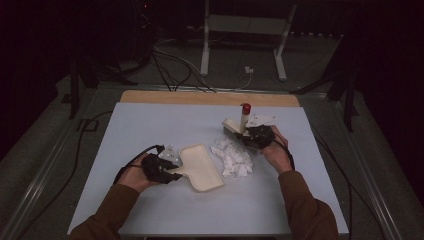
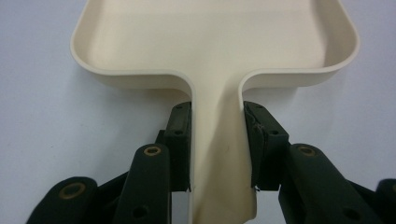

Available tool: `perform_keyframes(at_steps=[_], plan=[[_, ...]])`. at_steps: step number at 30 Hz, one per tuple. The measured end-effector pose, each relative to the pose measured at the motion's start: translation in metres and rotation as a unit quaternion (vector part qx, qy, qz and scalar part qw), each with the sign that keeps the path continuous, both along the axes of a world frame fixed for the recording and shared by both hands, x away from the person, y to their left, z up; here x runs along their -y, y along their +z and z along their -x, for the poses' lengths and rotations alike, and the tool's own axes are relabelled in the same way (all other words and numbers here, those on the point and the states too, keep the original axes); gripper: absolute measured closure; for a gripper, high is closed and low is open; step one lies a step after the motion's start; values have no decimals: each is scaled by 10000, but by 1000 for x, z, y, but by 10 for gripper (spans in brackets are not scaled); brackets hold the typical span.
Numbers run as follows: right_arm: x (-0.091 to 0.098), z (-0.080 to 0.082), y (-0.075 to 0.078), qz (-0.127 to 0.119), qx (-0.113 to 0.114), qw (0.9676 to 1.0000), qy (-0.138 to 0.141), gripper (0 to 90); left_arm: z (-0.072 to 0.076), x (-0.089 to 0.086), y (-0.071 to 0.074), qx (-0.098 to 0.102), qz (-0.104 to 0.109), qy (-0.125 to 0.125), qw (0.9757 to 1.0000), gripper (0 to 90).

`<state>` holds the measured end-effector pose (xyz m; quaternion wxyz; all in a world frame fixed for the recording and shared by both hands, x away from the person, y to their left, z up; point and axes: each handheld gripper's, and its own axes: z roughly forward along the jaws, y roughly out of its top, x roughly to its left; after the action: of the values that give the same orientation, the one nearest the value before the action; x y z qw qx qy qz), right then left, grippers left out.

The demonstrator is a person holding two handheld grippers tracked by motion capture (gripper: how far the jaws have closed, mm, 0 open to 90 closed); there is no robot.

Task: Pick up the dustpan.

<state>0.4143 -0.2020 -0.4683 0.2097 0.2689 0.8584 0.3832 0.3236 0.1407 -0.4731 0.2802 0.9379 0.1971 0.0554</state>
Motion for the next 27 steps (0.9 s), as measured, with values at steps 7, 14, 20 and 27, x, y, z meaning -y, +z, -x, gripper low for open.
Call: perform_keyframes(at_steps=[7, 14, 20, 27], plan=[[-8, 4, -6, 159, -88, 9976, 667, 671, -3, -1, -2, -26, 6, 13, 10000, 665], [-12, 13, -4, 100, -177, 9908, 1337, 671, -3, 2, -4, -73, -23, -32, 10000, 665], [-12, 19, -3, -118, -359, 9828, 1809, 671, -3, 4, -4, -86, -25, -80, 9999, 665], [-10, 17, -2, -260, -388, 9848, 1672, 670, -1, 9, -4, -97, -24, -231, 9997, 665]])
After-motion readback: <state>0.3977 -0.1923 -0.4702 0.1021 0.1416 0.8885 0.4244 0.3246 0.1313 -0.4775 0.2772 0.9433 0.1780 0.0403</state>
